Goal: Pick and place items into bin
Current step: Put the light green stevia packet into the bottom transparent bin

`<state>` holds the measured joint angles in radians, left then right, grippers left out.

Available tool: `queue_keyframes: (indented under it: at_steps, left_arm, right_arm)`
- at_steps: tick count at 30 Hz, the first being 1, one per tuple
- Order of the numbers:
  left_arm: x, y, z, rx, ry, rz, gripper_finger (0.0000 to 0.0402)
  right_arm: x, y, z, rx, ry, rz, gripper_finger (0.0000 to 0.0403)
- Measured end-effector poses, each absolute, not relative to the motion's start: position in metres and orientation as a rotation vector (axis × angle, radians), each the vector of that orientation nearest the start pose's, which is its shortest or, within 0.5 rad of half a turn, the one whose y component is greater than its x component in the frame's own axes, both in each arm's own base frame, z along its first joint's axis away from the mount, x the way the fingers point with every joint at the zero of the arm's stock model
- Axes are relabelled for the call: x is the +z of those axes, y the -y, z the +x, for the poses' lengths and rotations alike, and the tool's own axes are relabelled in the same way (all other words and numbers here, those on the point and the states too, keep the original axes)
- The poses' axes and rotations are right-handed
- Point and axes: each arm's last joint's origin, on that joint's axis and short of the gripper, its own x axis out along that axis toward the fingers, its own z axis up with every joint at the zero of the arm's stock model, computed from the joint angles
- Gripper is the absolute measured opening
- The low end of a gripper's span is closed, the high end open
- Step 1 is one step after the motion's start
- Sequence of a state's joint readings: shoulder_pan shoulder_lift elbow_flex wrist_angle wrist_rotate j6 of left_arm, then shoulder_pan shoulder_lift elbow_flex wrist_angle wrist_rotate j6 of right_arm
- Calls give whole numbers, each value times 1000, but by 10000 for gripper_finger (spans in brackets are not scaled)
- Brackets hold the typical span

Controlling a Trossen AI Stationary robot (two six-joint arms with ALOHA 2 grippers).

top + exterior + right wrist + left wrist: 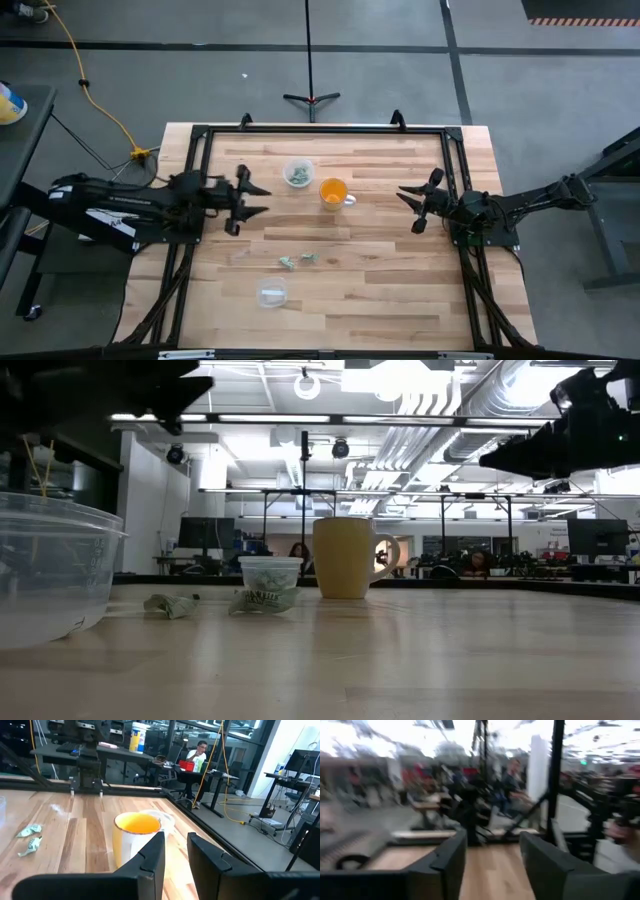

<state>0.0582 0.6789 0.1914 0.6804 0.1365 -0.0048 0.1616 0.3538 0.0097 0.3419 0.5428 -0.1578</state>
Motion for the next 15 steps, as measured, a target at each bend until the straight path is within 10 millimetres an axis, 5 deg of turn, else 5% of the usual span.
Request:
queue_keyframes:
  at_steps: [6, 15]
  left_arm:
    - [239, -2, 207, -209, -35, -126, 253]
    - [238, 30, 274, -252, -577, -140, 230]
  right_arm:
    - [167, -4, 117, -379, -48, -162, 74]
    - [166, -3, 116, -400, -59, -145, 74]
